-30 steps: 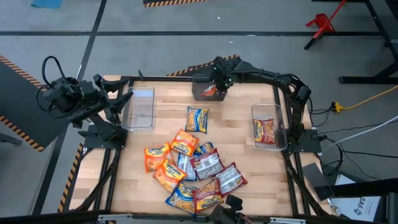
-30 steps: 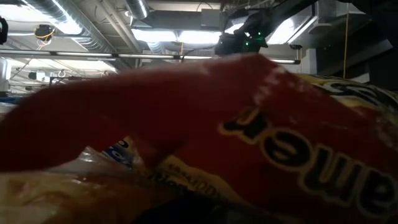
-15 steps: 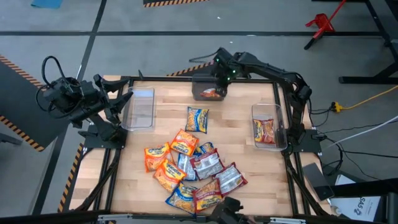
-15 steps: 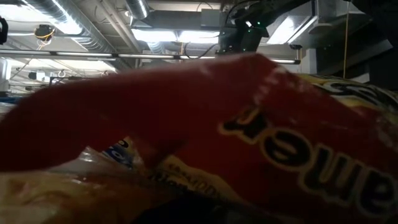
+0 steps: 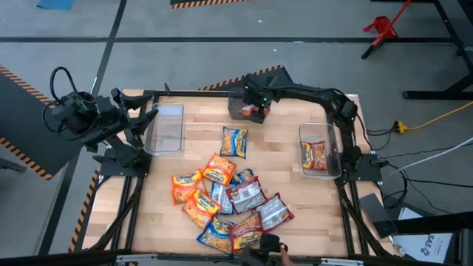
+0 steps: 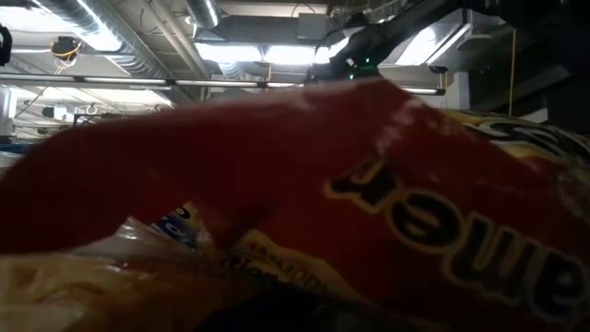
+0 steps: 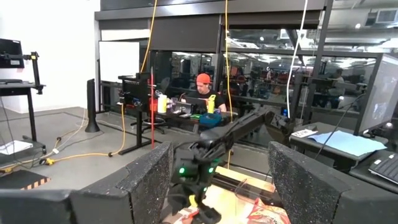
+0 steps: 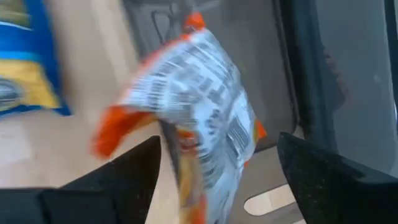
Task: Sort Maruchan noodles
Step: Put the orange noodle pack into the black bin
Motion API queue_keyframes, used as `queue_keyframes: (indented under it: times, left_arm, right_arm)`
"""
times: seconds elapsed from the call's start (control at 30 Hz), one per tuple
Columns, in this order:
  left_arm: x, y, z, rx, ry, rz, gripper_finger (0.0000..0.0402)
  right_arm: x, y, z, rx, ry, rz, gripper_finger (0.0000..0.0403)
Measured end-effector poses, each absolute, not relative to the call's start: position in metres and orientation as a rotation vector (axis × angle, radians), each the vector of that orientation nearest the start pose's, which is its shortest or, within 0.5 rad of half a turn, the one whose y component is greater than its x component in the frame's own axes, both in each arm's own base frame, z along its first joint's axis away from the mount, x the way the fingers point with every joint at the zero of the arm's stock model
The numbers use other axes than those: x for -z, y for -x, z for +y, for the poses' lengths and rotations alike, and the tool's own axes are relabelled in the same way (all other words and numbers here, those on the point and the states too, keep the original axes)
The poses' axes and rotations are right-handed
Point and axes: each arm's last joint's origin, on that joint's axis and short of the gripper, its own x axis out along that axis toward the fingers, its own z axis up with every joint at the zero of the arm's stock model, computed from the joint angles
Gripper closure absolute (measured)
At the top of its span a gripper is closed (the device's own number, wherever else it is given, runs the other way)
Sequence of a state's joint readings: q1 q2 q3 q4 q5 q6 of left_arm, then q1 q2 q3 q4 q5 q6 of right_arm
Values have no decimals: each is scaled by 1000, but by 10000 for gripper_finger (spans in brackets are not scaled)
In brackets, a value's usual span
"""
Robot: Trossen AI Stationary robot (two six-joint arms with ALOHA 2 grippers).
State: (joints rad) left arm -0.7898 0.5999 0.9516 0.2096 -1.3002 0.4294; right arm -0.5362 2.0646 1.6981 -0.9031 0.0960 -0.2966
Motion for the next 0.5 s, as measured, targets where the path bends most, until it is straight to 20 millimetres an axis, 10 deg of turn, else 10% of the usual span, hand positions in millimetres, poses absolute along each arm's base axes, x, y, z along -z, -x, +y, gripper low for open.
queue_keyframes:
  times: [0.37, 0.5]
  left_arm:
    - [-433, -73, -34, -541, 73, -171, 143]
    - [-433, -73, -34, -541, 73, -171, 143]
  right_arm:
    - [-207, -362, -219, 342, -46, 1346, 368]
    - [-207, -362, -218, 342, -70, 1342, 388]
